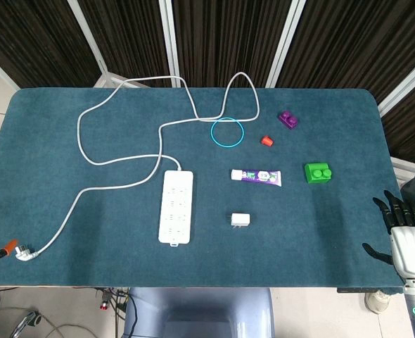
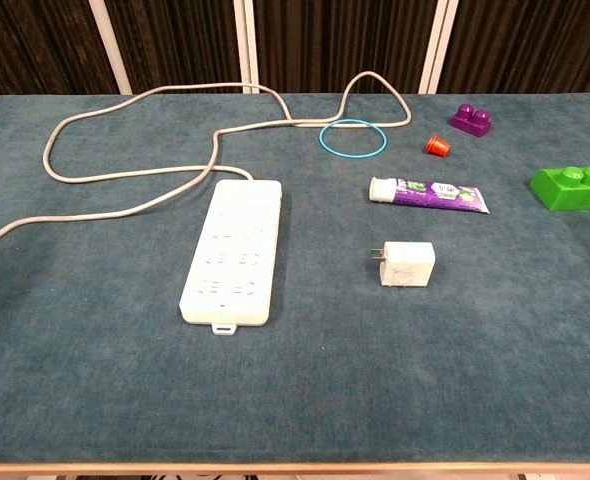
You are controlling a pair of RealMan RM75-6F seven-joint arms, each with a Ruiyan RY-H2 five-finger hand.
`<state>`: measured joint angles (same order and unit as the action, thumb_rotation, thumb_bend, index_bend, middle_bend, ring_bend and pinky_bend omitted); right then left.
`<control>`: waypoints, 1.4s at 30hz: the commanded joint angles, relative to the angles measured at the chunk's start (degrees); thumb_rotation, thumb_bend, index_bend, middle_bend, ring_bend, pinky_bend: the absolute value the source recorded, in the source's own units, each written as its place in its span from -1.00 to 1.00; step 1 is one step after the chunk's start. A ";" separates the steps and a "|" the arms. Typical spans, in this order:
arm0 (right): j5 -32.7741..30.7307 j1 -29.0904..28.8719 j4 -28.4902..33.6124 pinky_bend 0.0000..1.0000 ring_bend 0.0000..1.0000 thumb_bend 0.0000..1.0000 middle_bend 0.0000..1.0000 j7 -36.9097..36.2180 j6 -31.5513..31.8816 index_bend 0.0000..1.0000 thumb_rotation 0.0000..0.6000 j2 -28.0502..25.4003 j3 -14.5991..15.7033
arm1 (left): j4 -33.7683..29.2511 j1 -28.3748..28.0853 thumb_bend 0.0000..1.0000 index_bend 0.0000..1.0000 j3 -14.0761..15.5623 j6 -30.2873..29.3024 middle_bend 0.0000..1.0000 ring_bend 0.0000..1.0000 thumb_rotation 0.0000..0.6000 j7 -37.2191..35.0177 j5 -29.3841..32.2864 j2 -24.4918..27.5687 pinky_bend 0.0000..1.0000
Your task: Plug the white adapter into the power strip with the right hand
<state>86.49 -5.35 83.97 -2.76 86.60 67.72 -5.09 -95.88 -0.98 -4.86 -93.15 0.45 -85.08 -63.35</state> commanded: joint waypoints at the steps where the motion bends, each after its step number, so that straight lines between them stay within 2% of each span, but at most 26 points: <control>1: -0.10 0.02 0.03 -0.83 -0.78 -0.62 -0.89 -0.10 -0.04 -0.72 1.00 -0.10 -0.02 | -0.04 -0.10 -0.88 -0.70 0.04 0.26 -0.81 -1.00 1.00 0.41 0.02 -0.18 -0.79; 10: -1.38 -0.05 1.79 -0.83 -0.77 -0.62 -0.89 -0.04 -2.09 -0.72 1.00 -0.99 0.38 | -0.04 -0.32 -0.87 -0.70 0.32 0.52 -0.81 -1.00 1.00 1.68 -0.70 -0.65 -0.79; 26: -5.51 -1.34 5.35 -0.83 -0.74 -0.62 -0.87 -12.83 -9.23 -0.72 1.00 -0.42 0.29 | 0.08 0.04 -0.80 -0.70 -0.22 -0.66 -0.80 -1.00 1.00 1.34 -0.75 -1.50 -0.79; 31: -4.69 -2.70 6.32 -0.83 -0.74 -0.62 -0.85 -15.59 -11.81 -0.72 1.00 -0.61 0.57 | -0.13 0.04 -0.80 -0.70 0.14 -0.61 -0.80 -1.00 1.00 1.97 -1.40 -1.69 -0.79; 36: -4.06 -6.29 6.44 -0.83 -0.74 -0.62 -0.82 -12.61 -16.38 -0.72 1.00 -0.65 0.10 | -0.35 -0.23 -0.80 -0.70 0.40 -0.04 -0.80 -1.00 1.00 2.64 -1.73 -2.01 -0.79; 42: -7.41 -13.58 7.53 -0.83 -0.74 -0.62 -0.82 -5.12 -27.12 -0.72 1.00 -0.55 -1.69 | -0.40 -0.36 -0.76 -0.69 0.10 0.53 -0.80 -1.00 1.00 3.60 -0.66 -2.32 -0.79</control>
<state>80.93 -15.50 90.91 -11.52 63.93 67.10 -5.77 -96.26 -1.32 -4.70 -92.71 3.94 -85.87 -65.61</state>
